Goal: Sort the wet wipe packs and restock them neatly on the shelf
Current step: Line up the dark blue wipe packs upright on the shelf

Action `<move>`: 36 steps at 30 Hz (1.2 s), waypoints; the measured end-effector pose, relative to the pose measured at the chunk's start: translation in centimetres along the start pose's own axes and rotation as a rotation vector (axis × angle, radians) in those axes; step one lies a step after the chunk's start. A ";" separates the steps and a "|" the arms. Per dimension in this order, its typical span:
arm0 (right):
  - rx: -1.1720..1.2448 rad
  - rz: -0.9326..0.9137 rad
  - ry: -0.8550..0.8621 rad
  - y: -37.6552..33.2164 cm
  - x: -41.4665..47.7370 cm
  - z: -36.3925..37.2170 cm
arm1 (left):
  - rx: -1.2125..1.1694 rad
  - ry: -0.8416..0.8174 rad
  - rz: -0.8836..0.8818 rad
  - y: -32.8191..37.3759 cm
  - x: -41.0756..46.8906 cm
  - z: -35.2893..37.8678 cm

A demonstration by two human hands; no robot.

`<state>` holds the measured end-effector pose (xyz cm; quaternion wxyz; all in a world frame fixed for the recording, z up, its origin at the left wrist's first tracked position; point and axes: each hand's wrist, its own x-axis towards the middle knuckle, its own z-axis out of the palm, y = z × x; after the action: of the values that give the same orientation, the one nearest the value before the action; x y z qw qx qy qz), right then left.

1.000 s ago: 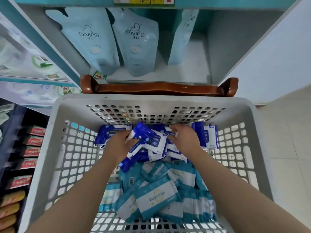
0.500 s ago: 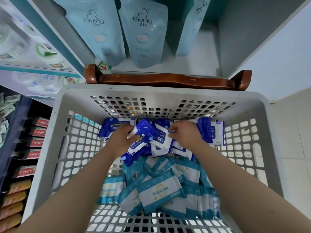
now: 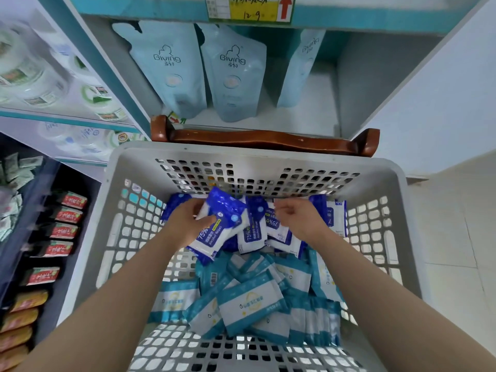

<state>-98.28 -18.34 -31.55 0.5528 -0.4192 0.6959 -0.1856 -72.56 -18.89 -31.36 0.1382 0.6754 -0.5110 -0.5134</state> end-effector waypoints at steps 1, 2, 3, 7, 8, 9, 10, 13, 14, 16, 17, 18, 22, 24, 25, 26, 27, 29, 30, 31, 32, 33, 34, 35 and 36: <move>-0.046 0.043 0.001 0.4 0.0 0.5 | 0.006 0.051 -0.018 -0.7 -0.3 -0.3; -0.076 0.086 -0.007 0.8 0.1 1.0 | 0.004 0.090 -0.042 -1.2 -0.7 -0.5; -0.085 0.135 -0.015 1.0 0.1 1.6 | -0.011 0.112 -0.066 -1.9 -0.9 -0.6; -0.052 0.207 -0.010 2.0 1.0 4.0 | 0.077 0.127 -0.148 -3.8 -1.1 0.0; 0.007 0.210 -0.009 2.0 1.2 4.4 | 0.128 0.140 -0.161 -4.3 -1.0 0.2; 0.067 0.208 -0.004 2.0 1.3 4.7 | 0.166 0.151 -0.178 -4.9 -0.8 0.4; 0.118 0.213 0.002 1.9 1.3 4.9 | 0.203 0.161 -0.183 -5.3 -0.6 0.6; 0.178 0.244 -0.002 2.0 1.1 5.6 | 0.224 0.175 -0.177 -5.9 -0.6 0.9; 0.173 0.228 0.001 2.1 1.1 5.8 | 0.227 0.177 -0.167 -5.9 -0.5 1.0; 0.179 0.205 -0.008 2.0 1.2 6.3 | 0.228 0.170 -0.150 -5.7 -0.5 1.1; 0.184 0.202 -0.015 2.0 1.3 6.6 | 0.221 0.164 -0.139 -5.8 -0.4 1.2; 0.177 0.196 -0.022 1.9 1.4 7.0 | 0.213 0.159 -0.138 -5.9 -0.4 1.2; -0.051 0.128 0.013 1.4 1.7 7.7 | 0.166 0.158 -0.123 -5.8 -0.6 1.2; -0.078 0.107 0.030 1.1 1.5 7.2 | 0.111 0.161 -0.114 -5.5 -1.0 1.0; -0.087 0.082 0.044 1.0 1.3 6.8 | 0.069 0.161 -0.111 -5.3 -1.2 0.9; -0.114 0.037 0.077 1.1 1.2 6.3 | 0.017 0.160 -0.109 -5.1 -1.3 0.7; -0.181 -0.020 0.118 1.2 1.1 5.8 | -0.036 0.158 -0.104 -4.9 -1.5 0.6; -0.458 -0.121 0.238 1.6 0.8 4.7 | -0.080 0.153 -0.094 -4.3 -1.7 0.5; -0.602 -0.136 0.306 1.6 0.5 4.3 | -0.071 0.155 -0.086 -4.0 -1.8 0.5; -0.708 -0.121 0.337 1.5 0.2 3.9 | -0.043 0.158 -0.074 -3.8 -1.9 0.5; -0.776 -0.096 0.334 1.5 0.1 3.8 | 0.001 0.160 -0.061 -3.7 -1.9 0.6; -0.828 -0.078 0.302 1.6 0.1 3.7 | 0.046 0.155 -0.050 -3.7 -2.0 0.6; -0.830 -0.063 0.276 1.5 0.0 3.9 | 0.074 0.145 -0.047 -3.7 -2.0 0.6; -0.827 -0.055 0.263 1.5 0.1 4.1 | 0.086 0.136 -0.049 -3.7 -2.0 0.7; -0.809 -0.047 0.267 1.6 0.2 4.3 | 0.089 0.129 -0.055 -3.8 -2.0 0.7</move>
<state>-94.87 -16.67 -34.19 0.2447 -0.5903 0.7683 0.0371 -70.99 -15.35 -33.25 0.1266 0.7264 -0.5047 -0.4490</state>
